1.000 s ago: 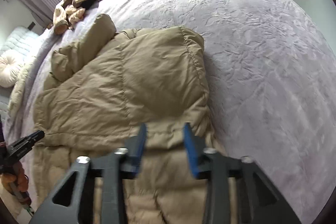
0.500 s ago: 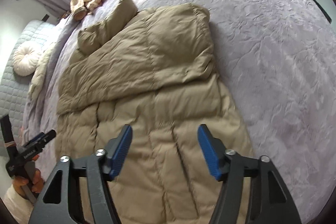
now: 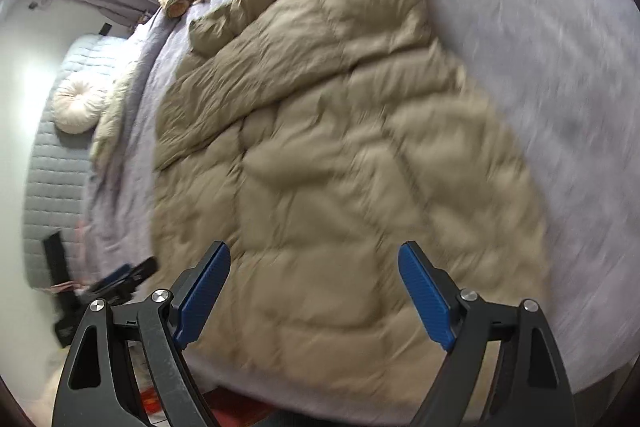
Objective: Fold large clothes
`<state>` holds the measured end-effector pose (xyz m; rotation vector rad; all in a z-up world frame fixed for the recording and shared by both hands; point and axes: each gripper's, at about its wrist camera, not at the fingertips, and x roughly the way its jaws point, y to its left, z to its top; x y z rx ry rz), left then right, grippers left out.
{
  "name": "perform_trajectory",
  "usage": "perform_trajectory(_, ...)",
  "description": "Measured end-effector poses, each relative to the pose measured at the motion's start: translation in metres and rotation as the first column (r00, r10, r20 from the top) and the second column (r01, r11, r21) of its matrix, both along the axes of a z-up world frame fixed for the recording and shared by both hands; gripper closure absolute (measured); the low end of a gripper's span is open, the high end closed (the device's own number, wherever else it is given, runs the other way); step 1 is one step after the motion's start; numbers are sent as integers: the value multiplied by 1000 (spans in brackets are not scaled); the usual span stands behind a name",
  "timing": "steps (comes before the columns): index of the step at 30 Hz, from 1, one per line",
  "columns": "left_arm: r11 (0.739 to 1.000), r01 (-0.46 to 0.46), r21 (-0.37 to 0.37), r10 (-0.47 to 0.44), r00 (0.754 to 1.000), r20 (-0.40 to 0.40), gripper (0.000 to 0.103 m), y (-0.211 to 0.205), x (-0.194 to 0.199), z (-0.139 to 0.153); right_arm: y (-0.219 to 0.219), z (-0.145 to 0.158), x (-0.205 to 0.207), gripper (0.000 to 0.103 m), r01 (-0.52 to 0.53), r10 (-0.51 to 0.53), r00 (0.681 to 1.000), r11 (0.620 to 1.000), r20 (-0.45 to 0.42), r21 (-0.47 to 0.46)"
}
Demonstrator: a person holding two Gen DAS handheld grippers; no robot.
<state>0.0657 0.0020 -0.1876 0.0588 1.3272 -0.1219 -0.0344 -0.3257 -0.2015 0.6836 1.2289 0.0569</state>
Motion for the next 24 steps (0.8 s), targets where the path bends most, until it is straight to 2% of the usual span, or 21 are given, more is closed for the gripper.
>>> perform_trajectory(3, 1000, 24, -9, -24, 1000, -2, 0, 8, -12, 2, 10, -1, -17, 15, 31, -31, 999, 1000, -17, 3)
perform_trajectory(7, 999, 36, -26, -37, 999, -12, 0, 22, -28, 2, 13, -2, -44, 15, 129, -128, 991, 991, -41, 27)
perform_trajectory(14, 999, 40, -30, -40, 999, -17, 0, 46, -48, 0, 8, -17, -89, 15, 291, -280, 954, 951, -107, 106)
perform_trajectory(17, 997, 27, -76, -31, 999, -41, 0, 62, -54, -8, 6, -24, -99, 15, 329, -313, 942, 933, -123, 148)
perform_trajectory(20, 991, -37, -130, 24, 995, -95, 0, 85, -60, -21, 6, -33, -109, 15, 371, -348, 927, 908, -142, 195)
perform_trajectory(22, 990, -67, -121, 52, 991, -121, 0, 98, -66, -30, 7, -37, -114, 15, 392, -367, 918, 896, -150, 208)
perform_trajectory(24, 997, -58, -56, 50, 991, -127, 0, 104, -72, -37, 7, -42, -120, 15, 412, -384, 909, 884, -162, 219)
